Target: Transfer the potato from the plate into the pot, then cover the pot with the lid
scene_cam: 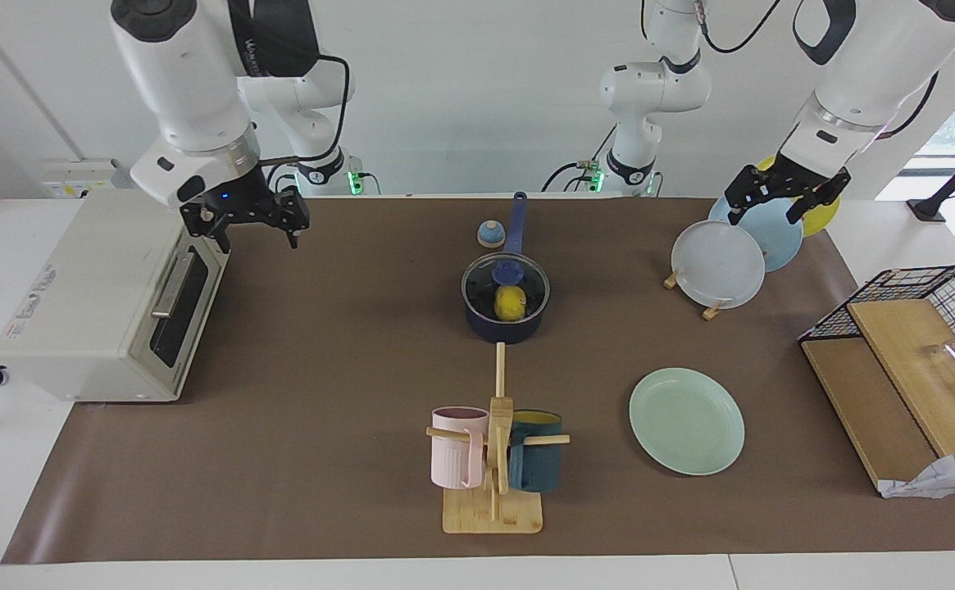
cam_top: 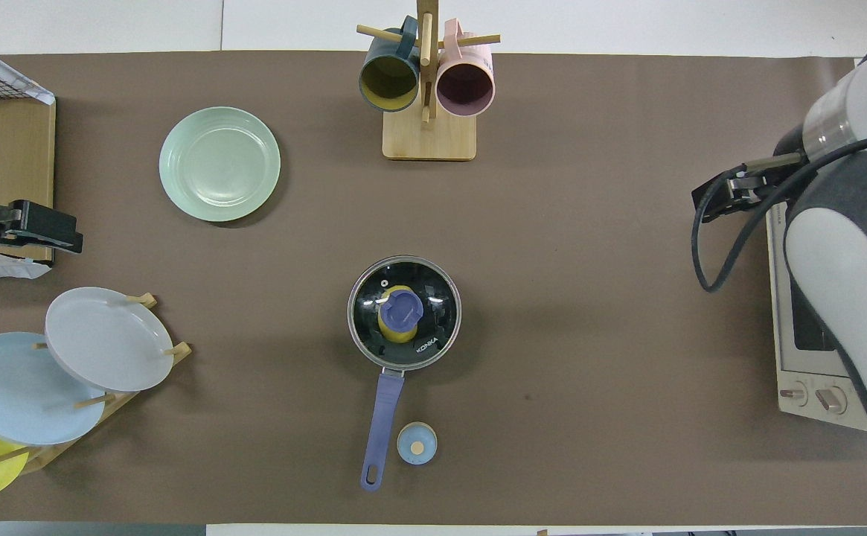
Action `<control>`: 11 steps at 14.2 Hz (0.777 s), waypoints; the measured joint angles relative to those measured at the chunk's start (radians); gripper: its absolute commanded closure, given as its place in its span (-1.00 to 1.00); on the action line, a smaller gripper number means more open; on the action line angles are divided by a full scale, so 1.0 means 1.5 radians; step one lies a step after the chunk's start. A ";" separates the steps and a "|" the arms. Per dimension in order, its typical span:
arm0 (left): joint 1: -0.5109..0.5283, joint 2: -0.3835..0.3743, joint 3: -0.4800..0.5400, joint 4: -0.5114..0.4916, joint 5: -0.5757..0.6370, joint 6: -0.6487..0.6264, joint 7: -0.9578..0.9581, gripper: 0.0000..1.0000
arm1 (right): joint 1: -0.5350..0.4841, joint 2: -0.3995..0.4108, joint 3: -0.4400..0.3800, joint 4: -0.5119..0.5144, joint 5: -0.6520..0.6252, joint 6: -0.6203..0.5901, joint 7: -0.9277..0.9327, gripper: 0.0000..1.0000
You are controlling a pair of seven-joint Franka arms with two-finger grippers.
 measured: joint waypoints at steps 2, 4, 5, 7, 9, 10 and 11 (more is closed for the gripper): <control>0.000 -0.001 -0.001 0.000 0.000 0.000 0.000 -1.00 | -0.003 -0.015 -0.042 -0.044 0.009 0.002 -0.056 -1.00; 0.000 -0.001 -0.001 0.000 0.000 0.000 0.000 -1.00 | -0.006 -0.030 -0.064 -0.071 0.011 0.008 -0.074 -1.00; 0.000 -0.001 -0.001 0.000 0.000 0.000 0.000 -1.00 | -0.006 -0.035 -0.066 -0.075 0.011 0.011 -0.068 -1.00; 0.000 -0.001 -0.001 0.001 0.000 0.000 0.000 -1.00 | -0.004 -0.040 -0.065 -0.078 0.011 0.011 -0.047 -1.00; -0.001 -0.001 -0.003 0.001 0.000 0.000 0.000 -1.00 | -0.002 -0.041 -0.065 -0.077 0.011 0.012 -0.039 -1.00; -0.001 -0.001 -0.004 0.001 0.000 0.000 0.000 -1.00 | -0.002 -0.041 -0.065 -0.075 0.011 0.012 -0.038 -1.00; -0.001 -0.001 -0.004 0.001 0.000 0.000 0.000 -1.00 | -0.002 -0.041 -0.065 -0.072 0.011 0.012 -0.036 -1.00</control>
